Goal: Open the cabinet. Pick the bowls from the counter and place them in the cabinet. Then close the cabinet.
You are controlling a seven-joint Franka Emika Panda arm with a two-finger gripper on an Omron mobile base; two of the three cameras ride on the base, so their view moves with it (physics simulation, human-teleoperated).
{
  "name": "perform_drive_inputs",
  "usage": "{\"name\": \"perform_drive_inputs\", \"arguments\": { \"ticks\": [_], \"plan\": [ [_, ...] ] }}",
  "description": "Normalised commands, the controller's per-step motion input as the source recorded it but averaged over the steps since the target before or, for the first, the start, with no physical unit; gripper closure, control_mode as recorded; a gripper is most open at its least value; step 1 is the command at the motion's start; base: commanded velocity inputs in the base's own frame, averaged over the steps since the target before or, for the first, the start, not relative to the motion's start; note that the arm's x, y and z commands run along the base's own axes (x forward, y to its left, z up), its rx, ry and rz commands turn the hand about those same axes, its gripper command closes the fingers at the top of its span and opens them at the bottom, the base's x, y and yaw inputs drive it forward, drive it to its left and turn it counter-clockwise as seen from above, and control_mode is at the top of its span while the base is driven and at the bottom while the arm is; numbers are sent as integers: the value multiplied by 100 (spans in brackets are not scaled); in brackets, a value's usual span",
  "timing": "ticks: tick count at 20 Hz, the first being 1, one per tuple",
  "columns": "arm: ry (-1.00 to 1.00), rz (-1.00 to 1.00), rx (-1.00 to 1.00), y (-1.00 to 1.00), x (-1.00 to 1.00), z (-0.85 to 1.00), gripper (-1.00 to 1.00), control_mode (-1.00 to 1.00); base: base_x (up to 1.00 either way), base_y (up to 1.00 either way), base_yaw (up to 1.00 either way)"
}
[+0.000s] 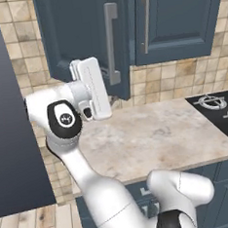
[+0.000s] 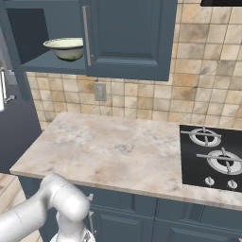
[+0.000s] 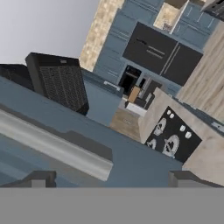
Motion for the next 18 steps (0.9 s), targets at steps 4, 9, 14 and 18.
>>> {"name": "perform_drive_inputs", "arguments": {
  "ticks": [4,9,14,18],
  "plan": [
    [0,11,8,-68,26,0,-100,-100,0,0,0],
    [0,14,8,-50,42,-1,-100,-100,0,0,0],
    [0,27,12,-35,79,-4,-100,-100,0,0,0],
    [0,31,14,-44,99,-2,-100,-100,0,0,0]
  ]
}}
